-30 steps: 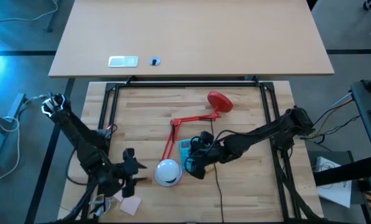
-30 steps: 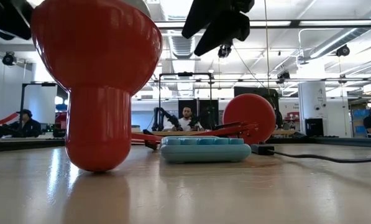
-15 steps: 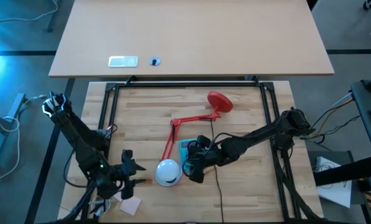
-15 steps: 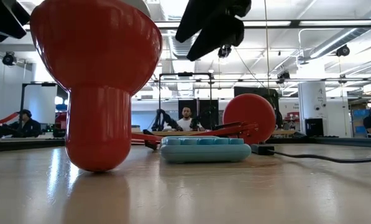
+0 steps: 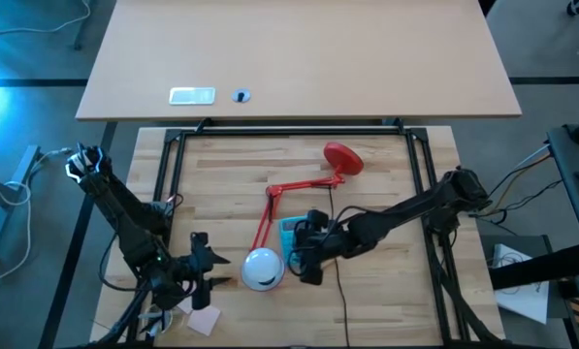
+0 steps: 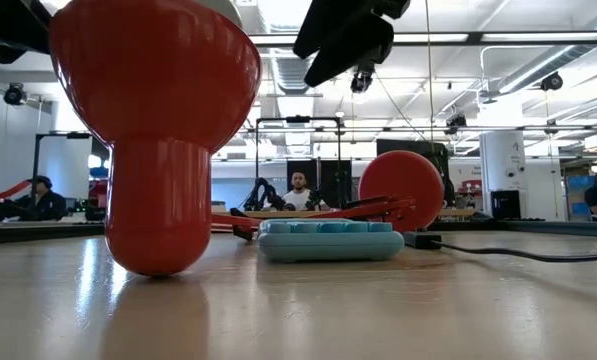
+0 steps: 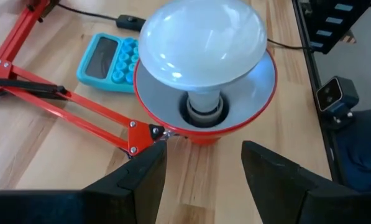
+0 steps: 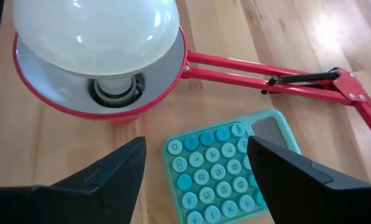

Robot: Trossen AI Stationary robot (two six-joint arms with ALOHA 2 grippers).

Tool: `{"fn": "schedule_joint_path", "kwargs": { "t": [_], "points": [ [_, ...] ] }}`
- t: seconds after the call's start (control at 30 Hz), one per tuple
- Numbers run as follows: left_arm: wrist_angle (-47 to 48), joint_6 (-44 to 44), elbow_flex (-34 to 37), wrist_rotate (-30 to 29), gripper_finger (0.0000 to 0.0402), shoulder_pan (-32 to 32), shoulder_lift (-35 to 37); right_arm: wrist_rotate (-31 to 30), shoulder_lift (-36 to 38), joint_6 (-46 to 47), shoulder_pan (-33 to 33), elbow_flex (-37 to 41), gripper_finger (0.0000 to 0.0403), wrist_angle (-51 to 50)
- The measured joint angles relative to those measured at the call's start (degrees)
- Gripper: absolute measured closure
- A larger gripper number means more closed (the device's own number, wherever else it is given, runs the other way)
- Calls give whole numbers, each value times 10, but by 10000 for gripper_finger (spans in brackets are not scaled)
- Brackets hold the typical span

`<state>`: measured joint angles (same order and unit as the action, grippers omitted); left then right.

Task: Screw lightbulb
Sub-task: Insert the lightbulb into the orange desk lamp

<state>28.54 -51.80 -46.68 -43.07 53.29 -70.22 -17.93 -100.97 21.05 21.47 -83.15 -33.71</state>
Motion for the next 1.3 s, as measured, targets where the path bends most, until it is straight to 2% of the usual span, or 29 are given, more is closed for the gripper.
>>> {"fn": "schedule_joint_path", "kwargs": {
  "t": [0.37,0.67,0.87,1.07,1.3],
  "points": [
    [-6,3,0,2,203,-4,0,-2,12,-17,0,4,123,-3],
    [-7,2,0,21,203,-3,0,5,10,-17,2,27,142,56],
    [-7,0,0,34,204,-3,0,31,7,-23,2,35,156,67],
    [-61,-8,11,37,233,-3,0,30,4,-14,-1,37,190,122],
    [-119,-3,26,50,291,-5,-1,29,-29,-7,-16,39,263,164]
  ]
}}
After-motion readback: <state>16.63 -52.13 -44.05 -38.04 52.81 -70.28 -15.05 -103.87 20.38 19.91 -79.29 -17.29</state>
